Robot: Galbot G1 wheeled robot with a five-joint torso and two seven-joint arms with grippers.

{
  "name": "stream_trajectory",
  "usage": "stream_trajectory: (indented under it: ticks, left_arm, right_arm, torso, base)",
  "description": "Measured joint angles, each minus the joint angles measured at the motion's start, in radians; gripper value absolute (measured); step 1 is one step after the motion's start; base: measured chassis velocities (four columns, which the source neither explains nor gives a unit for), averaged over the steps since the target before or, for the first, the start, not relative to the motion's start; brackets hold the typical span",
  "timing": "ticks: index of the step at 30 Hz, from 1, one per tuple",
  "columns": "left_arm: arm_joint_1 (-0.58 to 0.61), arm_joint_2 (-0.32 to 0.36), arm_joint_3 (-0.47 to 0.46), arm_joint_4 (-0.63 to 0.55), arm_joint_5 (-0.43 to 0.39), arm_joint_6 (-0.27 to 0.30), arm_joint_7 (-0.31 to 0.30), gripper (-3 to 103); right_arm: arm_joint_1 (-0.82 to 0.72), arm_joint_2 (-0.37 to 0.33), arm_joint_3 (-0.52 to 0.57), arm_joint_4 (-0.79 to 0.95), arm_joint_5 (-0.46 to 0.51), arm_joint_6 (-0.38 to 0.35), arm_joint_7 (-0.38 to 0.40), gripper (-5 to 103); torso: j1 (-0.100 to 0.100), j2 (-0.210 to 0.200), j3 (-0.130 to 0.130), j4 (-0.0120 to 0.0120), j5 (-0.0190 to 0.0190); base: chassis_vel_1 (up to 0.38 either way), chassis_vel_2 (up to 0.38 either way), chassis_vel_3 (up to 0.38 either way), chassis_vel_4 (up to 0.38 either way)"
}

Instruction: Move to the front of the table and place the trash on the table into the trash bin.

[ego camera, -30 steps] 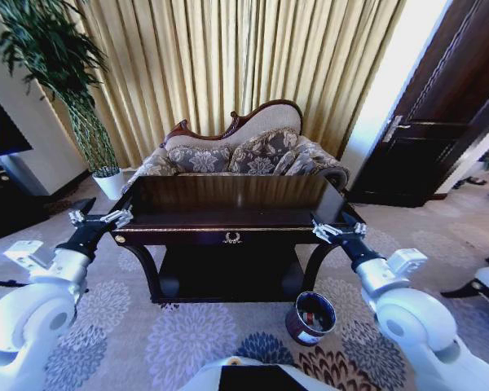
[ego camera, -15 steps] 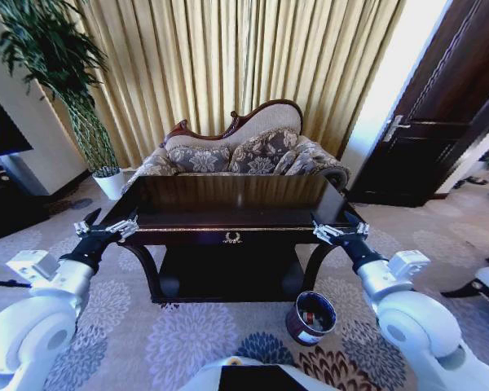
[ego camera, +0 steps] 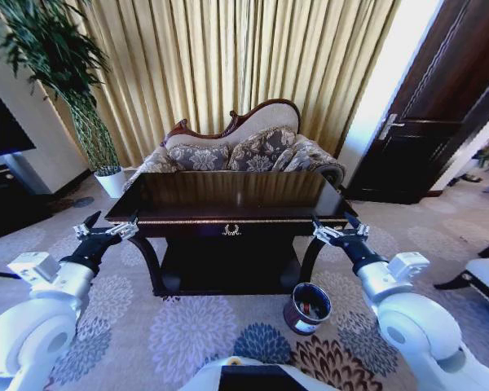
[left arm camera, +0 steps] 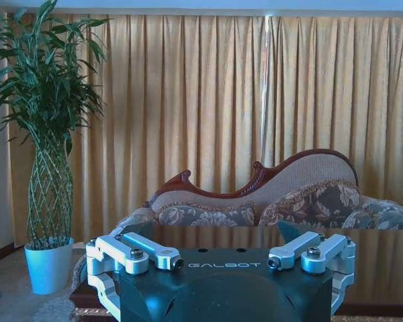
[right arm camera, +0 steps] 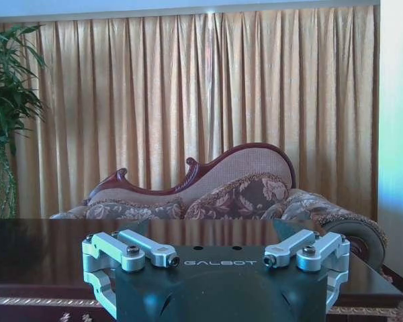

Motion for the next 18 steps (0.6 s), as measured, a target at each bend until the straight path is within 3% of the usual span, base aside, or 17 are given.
stream_trajectory:
  ticks: [18]
  left_arm:
    - [-0.002,0.001,-0.004,0.001,0.0,-0.004,0.005,100]
  right_arm:
    - [-0.034,0.017,0.025,0.015,-0.013,0.003,-0.003,100]
  torso:
    - [0.0,0.0,0.0,-0.0002,0.0001]
  base:
    - [0.145,-0.145,-0.144,0.145]
